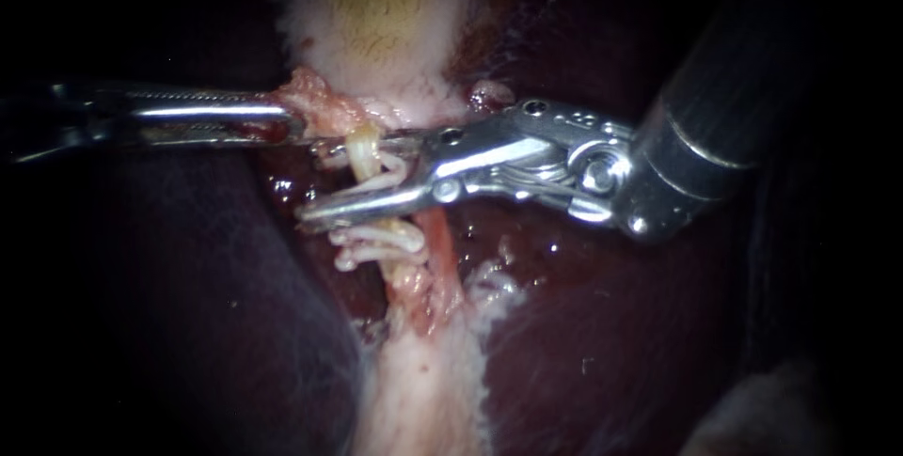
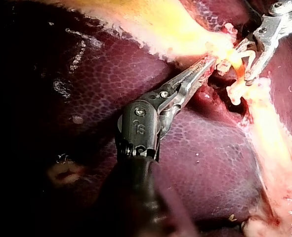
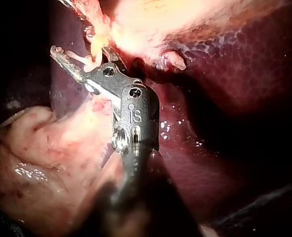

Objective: Clipping third clip left tube

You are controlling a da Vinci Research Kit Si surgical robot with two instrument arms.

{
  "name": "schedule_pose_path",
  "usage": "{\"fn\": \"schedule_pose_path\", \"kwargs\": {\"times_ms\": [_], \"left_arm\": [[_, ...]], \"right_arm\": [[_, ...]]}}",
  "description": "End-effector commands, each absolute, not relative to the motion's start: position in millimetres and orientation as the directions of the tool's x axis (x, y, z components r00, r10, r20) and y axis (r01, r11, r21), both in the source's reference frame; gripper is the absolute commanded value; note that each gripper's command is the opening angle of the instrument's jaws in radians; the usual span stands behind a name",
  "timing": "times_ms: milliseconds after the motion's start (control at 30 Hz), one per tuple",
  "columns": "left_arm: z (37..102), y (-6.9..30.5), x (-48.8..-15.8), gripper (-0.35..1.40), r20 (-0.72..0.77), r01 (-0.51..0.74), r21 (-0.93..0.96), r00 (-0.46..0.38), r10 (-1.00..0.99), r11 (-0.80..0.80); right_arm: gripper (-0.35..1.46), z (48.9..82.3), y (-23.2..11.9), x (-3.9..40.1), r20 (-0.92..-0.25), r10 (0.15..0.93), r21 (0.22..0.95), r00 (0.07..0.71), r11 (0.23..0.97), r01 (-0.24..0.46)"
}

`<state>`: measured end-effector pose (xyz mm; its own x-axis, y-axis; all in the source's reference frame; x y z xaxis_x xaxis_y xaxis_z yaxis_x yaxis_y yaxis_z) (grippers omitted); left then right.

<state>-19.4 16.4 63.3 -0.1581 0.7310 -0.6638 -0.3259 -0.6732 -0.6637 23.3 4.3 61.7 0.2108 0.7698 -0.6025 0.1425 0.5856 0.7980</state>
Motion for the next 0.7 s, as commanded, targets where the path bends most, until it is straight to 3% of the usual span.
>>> {"fn": "schedule_pose_path", "kwargs": {"times_ms": [33, 300, 433, 700], "left_arm": [[63.3, 16.4, -19.4, -0.35, -0.664, -0.325, -0.664, -0.158, 0.731, -0.673], [63.3, 16.4, -19.4, -0.35, -0.664, -0.326, -0.664, -0.158, 0.731, -0.673], [63.3, 16.4, -19.4, -0.35, -0.664, -0.326, -0.664, -0.158, 0.731, -0.673], [63.3, 16.4, -19.4, -0.35, -0.664, -0.325, -0.664, -0.158, 0.731, -0.673]], "right_arm": [[0.31, 61.7, 4.3, 23.2, -0.6, 0.769, 0.8, 0.219, 0.584, 0.139], [0.08, 61.9, 4.4, 22.5, -0.591, 0.766, 0.805, 0.252, 0.58, 0.127], [-0.34, 62.0, 4.5, 22.0, -0.584, 0.766, 0.809, 0.268, 0.576, 0.117], [-0.35, 62.0, 4.3, 21.6, -0.557, 0.755, 0.822, 0.347, 0.562, 0.095]]}}
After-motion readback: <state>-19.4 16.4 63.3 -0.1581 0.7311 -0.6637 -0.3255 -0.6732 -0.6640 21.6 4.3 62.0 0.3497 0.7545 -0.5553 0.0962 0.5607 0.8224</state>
